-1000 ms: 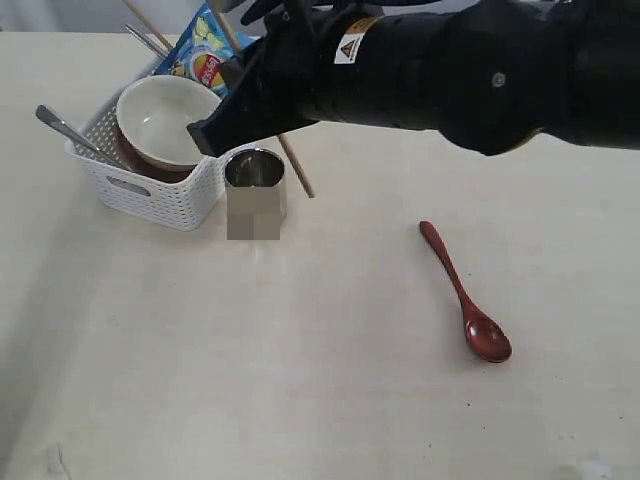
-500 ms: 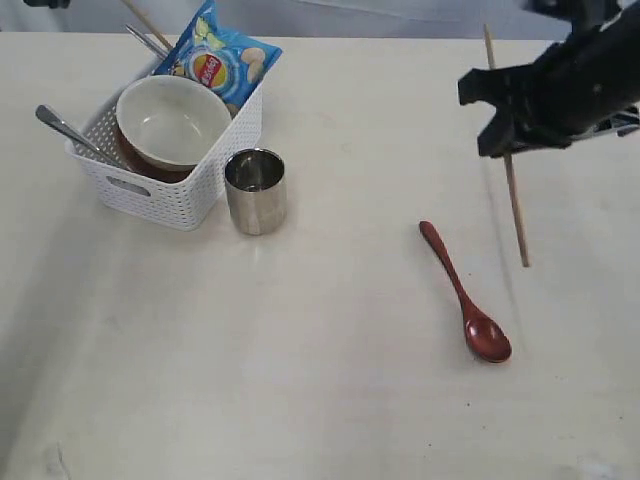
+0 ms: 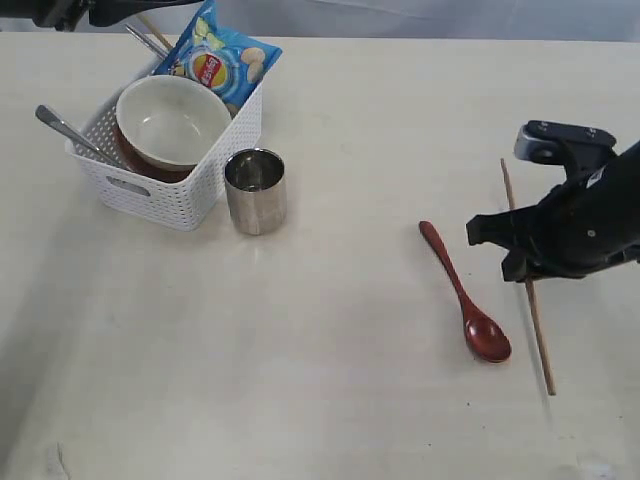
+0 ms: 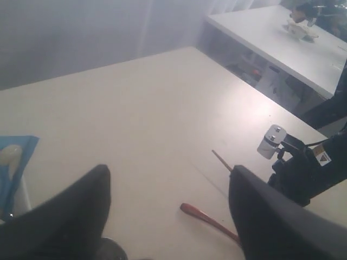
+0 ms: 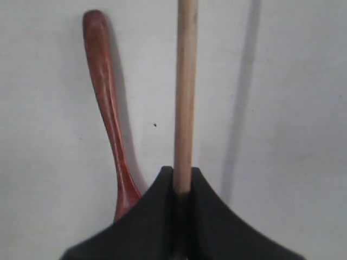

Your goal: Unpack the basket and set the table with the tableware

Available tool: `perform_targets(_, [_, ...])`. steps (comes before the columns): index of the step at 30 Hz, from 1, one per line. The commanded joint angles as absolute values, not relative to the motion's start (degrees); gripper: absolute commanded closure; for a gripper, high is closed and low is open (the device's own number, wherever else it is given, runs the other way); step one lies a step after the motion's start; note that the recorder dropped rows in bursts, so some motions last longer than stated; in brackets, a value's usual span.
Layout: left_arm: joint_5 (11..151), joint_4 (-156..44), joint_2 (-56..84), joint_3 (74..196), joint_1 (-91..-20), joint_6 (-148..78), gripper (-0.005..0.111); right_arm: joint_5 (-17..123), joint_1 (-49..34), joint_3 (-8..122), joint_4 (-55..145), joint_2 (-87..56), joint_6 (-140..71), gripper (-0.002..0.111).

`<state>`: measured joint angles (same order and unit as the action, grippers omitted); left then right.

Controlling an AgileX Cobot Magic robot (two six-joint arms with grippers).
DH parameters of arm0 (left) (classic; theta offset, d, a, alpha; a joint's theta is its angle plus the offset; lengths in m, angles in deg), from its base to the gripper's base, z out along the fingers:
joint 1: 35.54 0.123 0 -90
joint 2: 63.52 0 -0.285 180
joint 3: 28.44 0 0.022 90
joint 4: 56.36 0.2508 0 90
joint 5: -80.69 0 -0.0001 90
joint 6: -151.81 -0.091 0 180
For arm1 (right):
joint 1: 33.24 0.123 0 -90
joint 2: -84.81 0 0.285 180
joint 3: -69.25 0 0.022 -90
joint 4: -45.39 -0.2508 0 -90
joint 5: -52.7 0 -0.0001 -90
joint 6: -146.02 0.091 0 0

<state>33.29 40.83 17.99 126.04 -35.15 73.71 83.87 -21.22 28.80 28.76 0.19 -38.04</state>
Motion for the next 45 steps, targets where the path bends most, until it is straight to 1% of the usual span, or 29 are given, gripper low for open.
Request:
perform_targets(1, [32.8,41.0,17.6,126.0,-35.3,73.6,0.047,84.1,-21.1,26.4,28.9,-0.2,-37.9,0.109])
perform_targets(15, [32.8,41.3,17.6,126.0,-35.3,73.6,0.047,86.1,-21.0,21.8,28.2,-0.2,-38.3,0.109])
perform_targets(23, [32.7,42.3,17.6,126.0,-35.3,73.6,0.047,85.8,-21.0,20.9,13.2,-0.2,-52.0,0.109])
perform_targets(38, [31.3,42.5,17.6,126.0,-35.3,73.2,0.047,78.2,-21.0,21.3,16.9,-0.4,-51.2,0.109])
perform_targets(45, [31.3,42.6,17.6,126.0,-35.3,73.1,0.047,78.6,-21.1,21.3,23.0,-0.3,-46.1,0.109])
